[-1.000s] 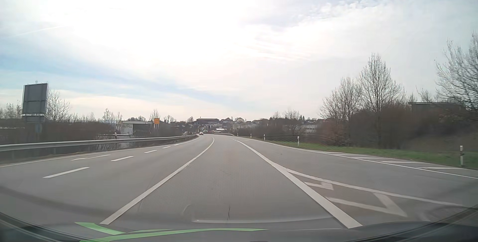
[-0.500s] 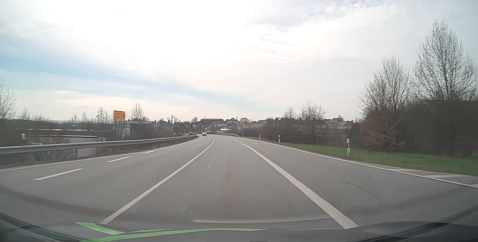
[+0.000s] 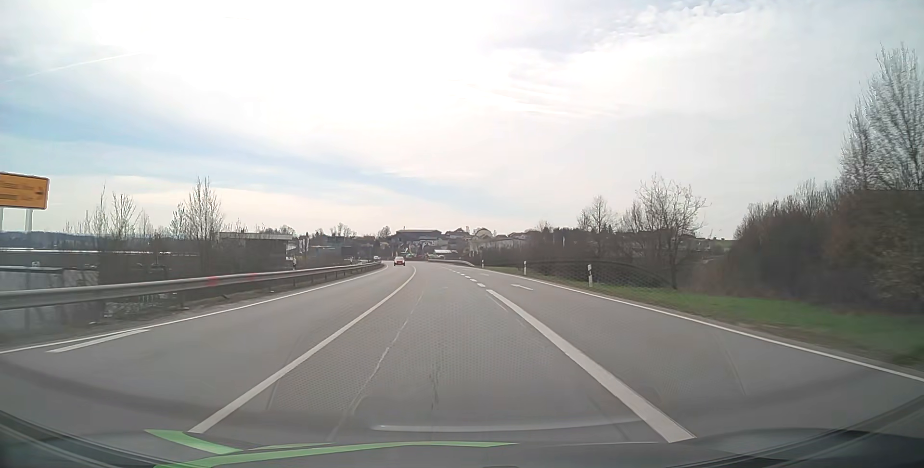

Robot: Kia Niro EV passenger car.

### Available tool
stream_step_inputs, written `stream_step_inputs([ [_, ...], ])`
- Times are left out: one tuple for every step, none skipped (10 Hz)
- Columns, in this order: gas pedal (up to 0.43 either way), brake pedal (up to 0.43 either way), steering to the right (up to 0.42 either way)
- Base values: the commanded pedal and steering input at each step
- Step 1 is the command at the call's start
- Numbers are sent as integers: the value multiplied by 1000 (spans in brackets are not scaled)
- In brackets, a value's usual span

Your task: Follow the waypoints while adhering to traffic rules and regulations

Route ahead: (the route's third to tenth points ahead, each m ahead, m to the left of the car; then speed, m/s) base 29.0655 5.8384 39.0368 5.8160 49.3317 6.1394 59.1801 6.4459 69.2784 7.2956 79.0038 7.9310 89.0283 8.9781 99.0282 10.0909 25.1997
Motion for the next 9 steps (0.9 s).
stream_step_inputs([
  [150,0,-7],
  [150,0,-7],
  [150,0,-7],
  [150,0,-6],
  [150,0,-7],
  [150,0,-7],
  [150,0,-7],
  [150,0,-7],
  [138,0,-7],
])
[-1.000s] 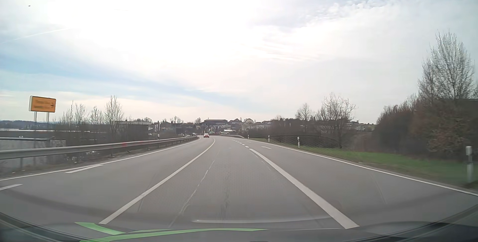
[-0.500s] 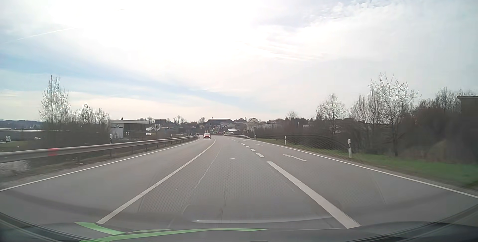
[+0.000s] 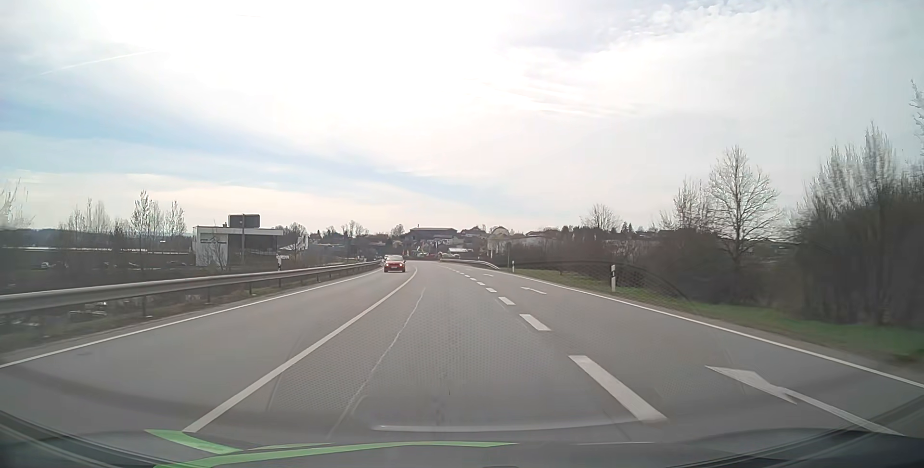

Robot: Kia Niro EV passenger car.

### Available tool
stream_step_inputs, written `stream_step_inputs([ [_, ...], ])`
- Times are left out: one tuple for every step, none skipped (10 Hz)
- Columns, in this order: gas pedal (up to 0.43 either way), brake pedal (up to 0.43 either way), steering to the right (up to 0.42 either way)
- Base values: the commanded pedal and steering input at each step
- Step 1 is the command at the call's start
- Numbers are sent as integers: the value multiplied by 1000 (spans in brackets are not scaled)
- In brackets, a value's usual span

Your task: Follow the waypoints while adhering to traffic rules and regulations

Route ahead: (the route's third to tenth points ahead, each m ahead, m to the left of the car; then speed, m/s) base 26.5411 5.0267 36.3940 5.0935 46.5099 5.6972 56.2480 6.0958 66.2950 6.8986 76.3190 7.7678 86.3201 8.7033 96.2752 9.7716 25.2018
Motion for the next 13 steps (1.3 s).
stream_step_inputs([
  [138,0,-6],
  [138,0,-7],
  [138,0,-7],
  [130,0,-6],
  [130,0,-7],
  [130,0,-6],
  [130,0,-6],
  [118,0,-6],
  [118,0,-6],
  [118,0,-6],
  [118,0,-7],
  [118,0,-6],
  [118,0,-6],
])
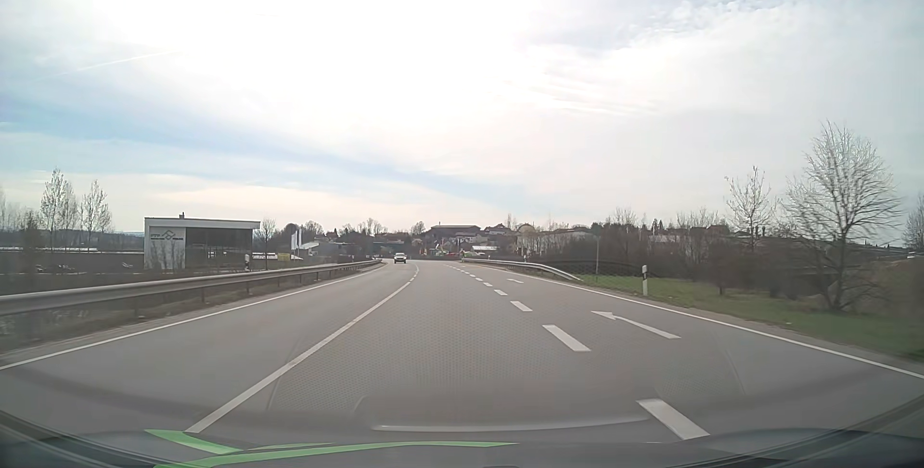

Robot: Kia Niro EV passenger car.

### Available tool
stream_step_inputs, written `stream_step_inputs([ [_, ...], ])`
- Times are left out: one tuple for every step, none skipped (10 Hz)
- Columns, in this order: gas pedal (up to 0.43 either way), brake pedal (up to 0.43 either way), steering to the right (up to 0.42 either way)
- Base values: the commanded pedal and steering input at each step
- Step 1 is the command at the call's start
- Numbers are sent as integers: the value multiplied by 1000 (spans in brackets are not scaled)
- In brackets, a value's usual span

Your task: Follow the waypoints while adhering to traffic rules and regulations

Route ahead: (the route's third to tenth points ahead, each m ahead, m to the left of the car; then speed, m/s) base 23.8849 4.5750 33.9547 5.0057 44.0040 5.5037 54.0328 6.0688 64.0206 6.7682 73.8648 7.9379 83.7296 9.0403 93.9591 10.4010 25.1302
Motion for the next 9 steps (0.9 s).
stream_step_inputs([
  [118,0,-6],
  [118,0,-6],
  [118,0,-6],
  [118,0,-6],
  [118,0,-6],
  [118,0,-6],
  [118,0,-6],
  [118,0,-6],
  [118,0,-6],
])
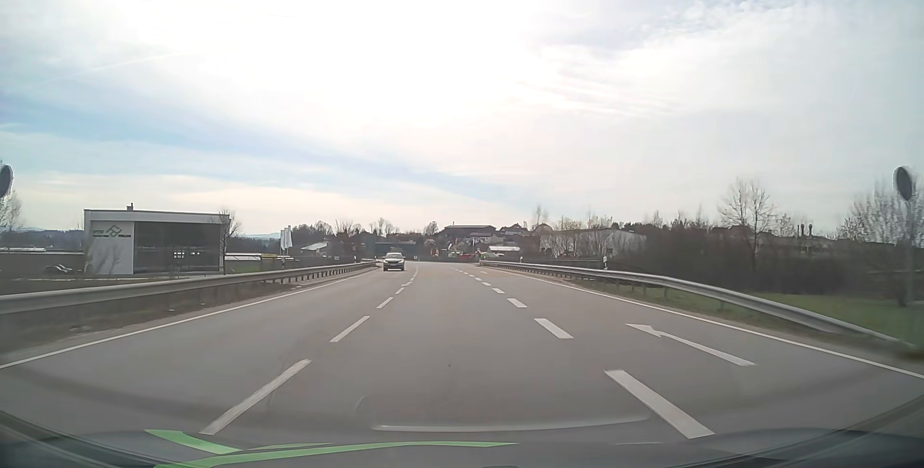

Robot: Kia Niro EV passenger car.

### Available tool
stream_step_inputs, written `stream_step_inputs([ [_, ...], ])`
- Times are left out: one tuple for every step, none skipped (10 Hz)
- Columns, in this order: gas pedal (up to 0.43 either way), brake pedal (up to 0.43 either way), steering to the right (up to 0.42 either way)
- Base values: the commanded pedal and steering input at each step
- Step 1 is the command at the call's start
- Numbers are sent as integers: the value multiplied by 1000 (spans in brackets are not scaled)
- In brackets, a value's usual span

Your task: Follow the waypoints while adhering to traffic rules and regulations

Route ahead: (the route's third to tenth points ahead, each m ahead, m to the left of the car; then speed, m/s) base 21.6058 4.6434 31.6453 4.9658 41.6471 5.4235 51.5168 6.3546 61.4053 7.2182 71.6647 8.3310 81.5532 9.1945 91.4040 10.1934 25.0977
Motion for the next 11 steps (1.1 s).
stream_step_inputs([
  [118,0,-6],
  [118,0,-6],
  [118,0,-6],
  [118,0,-6],
  [118,0,-6],
  [118,0,-6],
  [118,0,-6],
  [118,0,-6],
  [110,0,-6],
  [110,0,-6],
  [98,0,-6],
])
